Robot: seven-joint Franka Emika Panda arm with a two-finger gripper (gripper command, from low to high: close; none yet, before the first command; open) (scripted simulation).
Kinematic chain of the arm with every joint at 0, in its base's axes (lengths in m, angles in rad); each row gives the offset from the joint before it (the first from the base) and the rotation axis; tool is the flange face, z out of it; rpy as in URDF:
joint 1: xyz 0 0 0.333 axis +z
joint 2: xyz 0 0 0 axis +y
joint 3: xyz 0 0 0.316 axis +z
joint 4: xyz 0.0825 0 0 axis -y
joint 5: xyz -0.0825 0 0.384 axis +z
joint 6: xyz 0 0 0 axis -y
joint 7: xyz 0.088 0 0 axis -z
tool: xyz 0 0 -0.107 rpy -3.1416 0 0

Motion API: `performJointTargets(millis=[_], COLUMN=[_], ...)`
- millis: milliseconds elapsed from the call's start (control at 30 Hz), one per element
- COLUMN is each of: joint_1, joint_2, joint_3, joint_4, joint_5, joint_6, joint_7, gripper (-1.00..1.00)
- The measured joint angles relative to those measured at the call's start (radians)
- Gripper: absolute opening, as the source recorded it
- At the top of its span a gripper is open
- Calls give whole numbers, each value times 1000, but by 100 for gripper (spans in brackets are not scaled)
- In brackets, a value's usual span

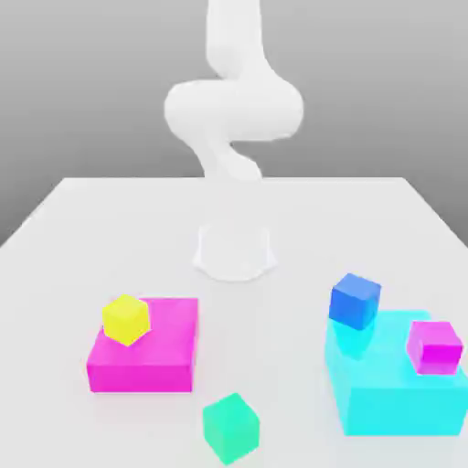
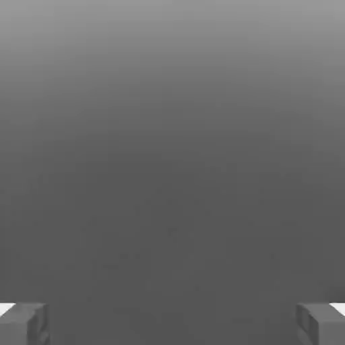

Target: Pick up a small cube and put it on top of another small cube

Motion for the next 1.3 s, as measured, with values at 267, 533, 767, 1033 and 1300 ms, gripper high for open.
performJointTargets(millis=[267, 533, 767, 1033, 1300], joint_1=[96, 144, 144, 93, 105], joint_2=[297, 588, 834, 1080, 1033], joint_3=[-91, -132, -134, -75, -92], joint_4=[-74, -147, -212, -196, -205], joint_5=[61, 120, 98, 137, 114], joint_6=[129, 254, 369, 547, 508], joint_7=[-227, -448, -589, -664, -647], gripper=[0, 0, 0, -100, -100])
